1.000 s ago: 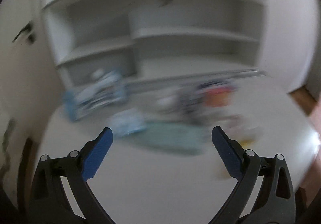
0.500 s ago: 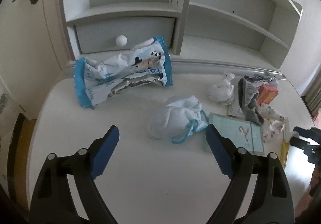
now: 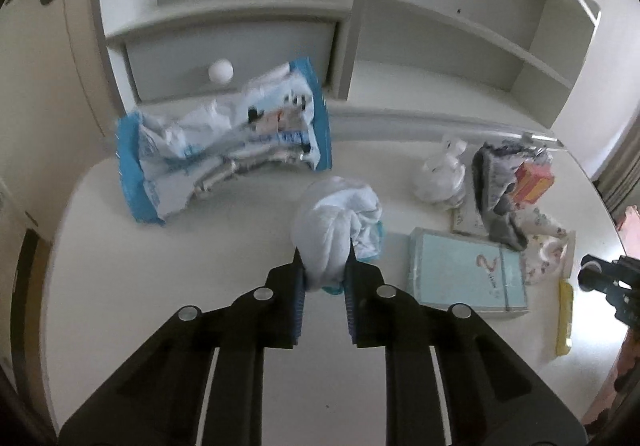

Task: Collect trash
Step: 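Grasp the white tissue with the left tool while the right tool grasps a white plastic cap, then carry the tissue and cap over the bin and open both tools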

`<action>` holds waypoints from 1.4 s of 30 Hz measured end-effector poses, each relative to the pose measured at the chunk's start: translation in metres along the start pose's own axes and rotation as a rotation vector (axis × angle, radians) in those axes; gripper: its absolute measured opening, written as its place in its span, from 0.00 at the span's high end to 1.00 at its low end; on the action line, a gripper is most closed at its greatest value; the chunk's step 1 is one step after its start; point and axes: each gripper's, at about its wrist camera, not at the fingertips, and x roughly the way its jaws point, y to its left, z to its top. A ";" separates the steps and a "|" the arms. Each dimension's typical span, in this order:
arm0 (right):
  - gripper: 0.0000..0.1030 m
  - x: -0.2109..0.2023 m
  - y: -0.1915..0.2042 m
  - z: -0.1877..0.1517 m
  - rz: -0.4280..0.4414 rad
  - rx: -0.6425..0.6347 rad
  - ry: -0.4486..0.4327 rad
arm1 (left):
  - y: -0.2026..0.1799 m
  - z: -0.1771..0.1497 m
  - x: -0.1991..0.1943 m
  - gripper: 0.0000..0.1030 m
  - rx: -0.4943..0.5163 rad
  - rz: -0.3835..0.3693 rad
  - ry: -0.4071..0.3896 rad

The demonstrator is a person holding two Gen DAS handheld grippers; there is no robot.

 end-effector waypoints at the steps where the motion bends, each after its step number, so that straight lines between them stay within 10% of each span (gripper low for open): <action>1: 0.77 -0.005 -0.003 0.002 -0.004 0.005 -0.014 | -0.001 0.000 -0.005 0.85 0.001 0.008 -0.015; 13: 0.78 -0.044 -0.049 -0.007 0.079 0.148 -0.097 | -0.048 0.011 -0.055 0.85 0.015 -0.088 -0.119; 22: 0.78 -0.225 -0.183 -0.080 -0.104 0.398 -0.354 | -0.308 -0.002 -0.107 0.85 0.399 -0.510 -0.139; 27: 0.78 -0.287 -0.270 -0.166 -0.271 0.591 -0.350 | -0.476 -0.081 -0.114 0.85 0.659 -0.736 0.003; 30: 0.78 -0.273 -0.329 -0.225 -0.329 0.735 -0.249 | -0.542 -0.145 -0.075 0.85 0.684 -0.844 0.240; 35: 0.78 -0.199 -0.384 -0.314 -0.309 0.890 -0.033 | -0.598 -0.243 0.034 0.85 0.686 -0.667 0.476; 42: 0.78 -0.146 -0.410 -0.344 -0.184 0.973 0.082 | -0.614 -0.269 0.096 0.85 0.593 -0.541 0.579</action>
